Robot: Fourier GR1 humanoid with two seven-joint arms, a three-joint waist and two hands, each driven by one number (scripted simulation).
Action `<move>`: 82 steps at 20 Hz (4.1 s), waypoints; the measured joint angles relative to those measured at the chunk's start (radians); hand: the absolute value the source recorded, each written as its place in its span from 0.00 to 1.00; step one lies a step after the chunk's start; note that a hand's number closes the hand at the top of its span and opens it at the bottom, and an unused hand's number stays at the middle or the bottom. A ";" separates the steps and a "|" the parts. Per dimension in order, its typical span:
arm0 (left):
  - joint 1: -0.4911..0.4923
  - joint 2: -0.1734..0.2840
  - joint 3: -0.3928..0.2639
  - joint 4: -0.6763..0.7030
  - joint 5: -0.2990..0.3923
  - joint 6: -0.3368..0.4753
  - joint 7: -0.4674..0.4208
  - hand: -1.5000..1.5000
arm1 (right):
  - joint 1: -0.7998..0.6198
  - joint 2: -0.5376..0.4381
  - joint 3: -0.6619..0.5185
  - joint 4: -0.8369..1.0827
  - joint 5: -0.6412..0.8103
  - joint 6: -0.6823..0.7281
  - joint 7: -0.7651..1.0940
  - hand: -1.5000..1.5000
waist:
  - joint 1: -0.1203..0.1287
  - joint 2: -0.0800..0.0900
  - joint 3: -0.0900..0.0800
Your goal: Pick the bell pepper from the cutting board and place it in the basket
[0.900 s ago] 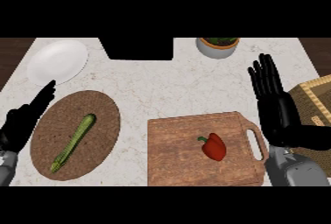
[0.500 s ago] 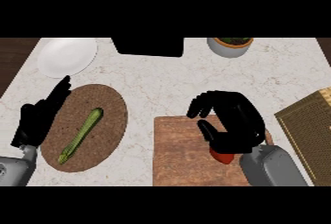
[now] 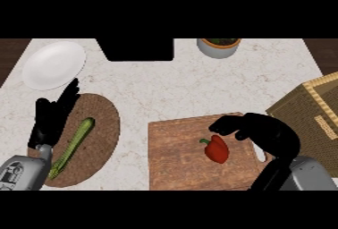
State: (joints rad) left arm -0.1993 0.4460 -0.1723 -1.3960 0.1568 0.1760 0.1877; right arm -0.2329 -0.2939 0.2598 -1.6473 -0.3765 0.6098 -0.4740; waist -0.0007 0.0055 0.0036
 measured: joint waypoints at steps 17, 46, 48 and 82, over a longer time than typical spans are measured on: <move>-0.042 -0.042 -0.013 0.038 -0.024 -0.002 0.009 0.50 | -0.225 -0.579 0.036 0.034 0.502 0.028 -0.129 0.00 | 0.025 0.005 -0.002; -0.033 -0.096 0.040 0.049 -0.092 -0.029 0.008 0.50 | -0.323 -0.380 0.308 0.461 0.718 -0.241 -0.352 0.00 | 0.012 -0.003 -0.003; -0.057 -0.099 0.053 0.066 -0.095 -0.038 0.015 0.50 | -0.317 -0.351 0.316 0.483 0.743 -0.260 -0.364 0.00 | 0.010 -0.003 -0.003; -0.017 -0.167 0.160 0.022 -0.190 -0.127 0.029 0.50 | -0.264 -0.063 0.288 0.652 1.053 -0.303 -0.377 0.00 | 0.005 -0.007 -0.005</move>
State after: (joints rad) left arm -0.2167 0.2793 -0.0127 -1.3744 -0.0332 0.0494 0.2164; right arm -0.4967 -0.3573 0.5474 -0.9954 0.6768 0.3068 -0.8509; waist 0.0045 -0.0013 -0.0019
